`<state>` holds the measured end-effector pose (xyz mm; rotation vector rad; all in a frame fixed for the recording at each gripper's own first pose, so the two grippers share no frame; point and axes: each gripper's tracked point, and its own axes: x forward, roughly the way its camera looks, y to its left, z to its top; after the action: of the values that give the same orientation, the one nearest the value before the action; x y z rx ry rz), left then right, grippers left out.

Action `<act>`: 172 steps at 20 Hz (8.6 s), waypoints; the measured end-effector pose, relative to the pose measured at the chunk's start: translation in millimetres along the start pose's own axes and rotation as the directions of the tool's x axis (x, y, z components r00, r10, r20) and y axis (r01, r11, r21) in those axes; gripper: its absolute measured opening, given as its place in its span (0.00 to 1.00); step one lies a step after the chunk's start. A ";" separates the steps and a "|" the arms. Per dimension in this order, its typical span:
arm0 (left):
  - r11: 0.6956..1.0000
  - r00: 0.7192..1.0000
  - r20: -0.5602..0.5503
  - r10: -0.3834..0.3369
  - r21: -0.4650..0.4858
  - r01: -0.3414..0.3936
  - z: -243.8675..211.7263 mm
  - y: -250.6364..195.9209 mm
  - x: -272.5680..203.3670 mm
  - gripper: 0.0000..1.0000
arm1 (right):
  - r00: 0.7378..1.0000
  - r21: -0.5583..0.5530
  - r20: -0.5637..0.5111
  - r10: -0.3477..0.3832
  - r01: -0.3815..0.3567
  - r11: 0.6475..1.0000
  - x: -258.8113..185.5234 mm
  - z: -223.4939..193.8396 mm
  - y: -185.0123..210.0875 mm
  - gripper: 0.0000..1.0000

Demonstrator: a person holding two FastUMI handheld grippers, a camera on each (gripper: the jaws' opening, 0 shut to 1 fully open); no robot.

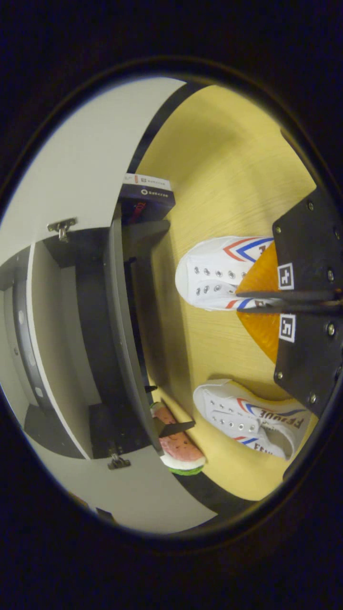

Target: Grab one shoe with the right hand and put it into the shoe cabinet, grab the other shoe with the left hand and put it into the shoe cabinet; then close the right door with the right hand and the left door with the left hand.

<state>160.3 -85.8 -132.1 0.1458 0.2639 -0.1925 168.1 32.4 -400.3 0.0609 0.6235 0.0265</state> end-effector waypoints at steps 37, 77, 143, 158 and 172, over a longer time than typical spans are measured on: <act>0.995 0.949 0.314 -0.032 -0.083 0.061 101.1 47.2 -1.1 0.90 | 0.956 -0.228 0.244 0.164 -0.108 0.968 14.2 452.5 110.8 0.01; 0.994 0.977 -0.211 0.019 -0.102 -0.042 -189.9 -10.5 48.7 0.95 | 0.739 -0.141 0.658 0.145 -0.068 0.988 -253.7 281.8 10.5 0.98; 0.987 0.997 -0.040 0.069 -0.141 -0.074 167.7 39.7 275.0 0.04 | 0.725 -0.097 0.663 0.184 -0.161 0.982 -311.7 247.1 -73.2 0.99; 0.996 0.983 0.160 0.085 -0.051 -0.078 193.0 25.8 195.6 0.96 | 0.759 -0.050 0.638 0.126 -0.122 0.991 -312.5 232.5 -92.3 0.99; 1.000 0.966 0.258 0.026 -0.021 -0.021 112.1 -26.8 -29.6 0.98 | 0.766 0.024 0.638 -0.079 0.082 0.996 -361.3 263.1 -218.0 0.99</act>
<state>154.0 -125.6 -20.1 0.1047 0.0037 -0.1838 30.0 -213.6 9.2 0.0339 -0.0674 -0.0761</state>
